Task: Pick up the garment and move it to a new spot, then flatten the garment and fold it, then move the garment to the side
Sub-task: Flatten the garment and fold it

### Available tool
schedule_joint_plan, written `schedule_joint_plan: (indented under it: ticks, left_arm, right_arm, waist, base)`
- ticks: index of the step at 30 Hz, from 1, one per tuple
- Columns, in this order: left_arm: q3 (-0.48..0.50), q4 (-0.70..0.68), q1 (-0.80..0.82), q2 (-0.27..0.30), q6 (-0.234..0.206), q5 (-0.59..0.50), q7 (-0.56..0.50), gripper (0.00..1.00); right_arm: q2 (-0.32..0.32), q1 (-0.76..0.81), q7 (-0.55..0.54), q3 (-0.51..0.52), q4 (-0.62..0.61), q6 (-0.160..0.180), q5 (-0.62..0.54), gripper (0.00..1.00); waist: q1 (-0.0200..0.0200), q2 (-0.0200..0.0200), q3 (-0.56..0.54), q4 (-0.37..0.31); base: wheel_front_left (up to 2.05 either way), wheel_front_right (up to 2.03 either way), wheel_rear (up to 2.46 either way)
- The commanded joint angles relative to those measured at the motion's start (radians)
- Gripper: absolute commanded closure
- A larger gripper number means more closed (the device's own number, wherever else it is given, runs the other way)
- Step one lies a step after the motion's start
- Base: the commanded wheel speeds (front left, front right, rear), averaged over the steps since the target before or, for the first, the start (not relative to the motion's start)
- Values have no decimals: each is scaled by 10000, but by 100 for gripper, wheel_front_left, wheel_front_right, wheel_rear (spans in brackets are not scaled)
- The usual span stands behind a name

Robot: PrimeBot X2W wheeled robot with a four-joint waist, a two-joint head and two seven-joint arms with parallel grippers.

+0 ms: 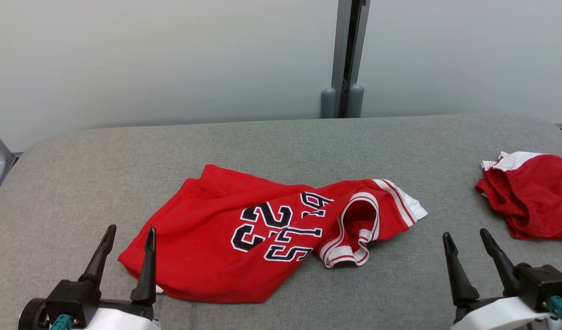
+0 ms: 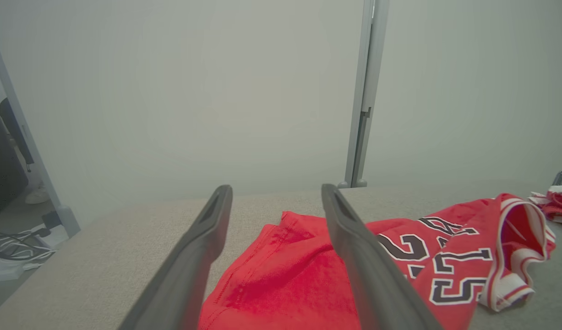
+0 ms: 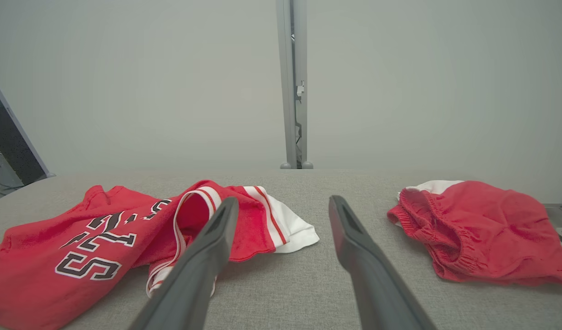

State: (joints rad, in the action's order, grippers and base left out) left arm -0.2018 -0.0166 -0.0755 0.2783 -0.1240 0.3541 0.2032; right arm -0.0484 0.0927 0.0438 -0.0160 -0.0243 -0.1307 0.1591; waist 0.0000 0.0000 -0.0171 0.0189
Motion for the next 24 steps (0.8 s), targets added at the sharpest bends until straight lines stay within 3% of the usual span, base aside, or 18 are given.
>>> schedule_joint_plan:
  ticks: [1, 5, 15, 24]
  left_arm:
    - [12, -11, 131, 83, -38, 27, 39, 0]
    - [15, -44, 232, 107, -79, 3, 49, 0]
    - [-105, -111, 1098, 35, 87, -90, 209, 0]
    - [-236, 276, 2090, -230, 368, -150, 469, 0]
  right_arm:
    - [-53, -44, -60, -117, -97, -2, -45, 0]
    - [-78, -174, -150, -519, -126, -2, -180, 0]
    - [-985, -945, -694, -3162, 400, 0, -12, 0]
    - [-1935, -2567, -667, -4574, 2130, 0, -457, 0]
  waist:
    - [0, 0, 16, 36]
    - [0, 0, 83, 97]
    - [0, 0, 1099, 756]
    - [0, 0, 2159, 1386]
  base:
    - [0, 0, 0]
    - [0, 0, 0]
    - [0, 0, 0]
    - [0, 0, 0]
